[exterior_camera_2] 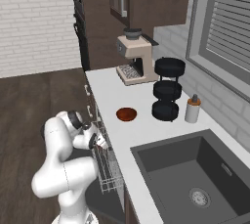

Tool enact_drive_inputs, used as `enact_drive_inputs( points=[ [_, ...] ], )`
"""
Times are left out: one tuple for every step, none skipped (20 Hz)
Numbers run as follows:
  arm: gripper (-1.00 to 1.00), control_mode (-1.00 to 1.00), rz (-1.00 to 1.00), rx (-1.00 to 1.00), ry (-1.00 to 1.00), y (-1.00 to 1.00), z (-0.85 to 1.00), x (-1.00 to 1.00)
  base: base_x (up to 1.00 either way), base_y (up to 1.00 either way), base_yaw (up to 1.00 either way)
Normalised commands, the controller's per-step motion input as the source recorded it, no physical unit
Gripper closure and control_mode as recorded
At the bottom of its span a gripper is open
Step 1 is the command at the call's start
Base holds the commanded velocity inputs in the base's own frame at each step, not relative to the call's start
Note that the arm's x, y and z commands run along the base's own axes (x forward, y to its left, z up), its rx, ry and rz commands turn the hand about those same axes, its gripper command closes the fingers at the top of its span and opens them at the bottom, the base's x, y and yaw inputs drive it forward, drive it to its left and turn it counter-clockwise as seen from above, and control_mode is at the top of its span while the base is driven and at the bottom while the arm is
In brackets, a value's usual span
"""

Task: Pick up the cup and bowl from the counter, place them in the dishwasher, and close the dishwasher door.

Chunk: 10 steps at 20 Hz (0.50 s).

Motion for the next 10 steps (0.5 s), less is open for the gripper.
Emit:
enact_drive_inputs(
  points=[
    [-1.0,-1.0,0.0,0.0,0.28,0.4,-0.3,-0.55,0.0,0.0,0.0],
    [-1.0,-1.0,0.0,0.0,0.31,0.46,-0.27,-0.66,0.0,0.0,0.0],
    [-1.0,-1.0,0.0,0.0,0.34,0.51,-0.24,-0.64,0.0,0.0,0.0],
    [-1.0,-1.0,0.0,0.0,0.39,0.55,-0.19,-0.61,0.0,0.0,0.0],
    [-1.0,-1.0,0.0,0.0,0.41,0.58,-0.11,-0.61,0.0,0.0,0.0],
    [-1.0,-1.0,0.0,0.0,0.44,0.58,-0.02,-0.62,0.0,0.0,0.0],
    [-1.0,-1.0,0.0,0.0,0.41,0.6,0.0,-0.61,0.0,0.0,0.0],
    [-1.0,-1.0,0.0,0.0,0.18,0.33,0.14,-0.43,0.0,0.0,0.0],
    [-1.0,-1.0,0.0,0.0,0.09,0.11,0.3,-0.36,0.0,0.0,0.0],
    [-1.0,-1.0,0.0,0.0,0.0,0.0,0.36,-0.43,0.0,0.0,0.0]
  ],
)
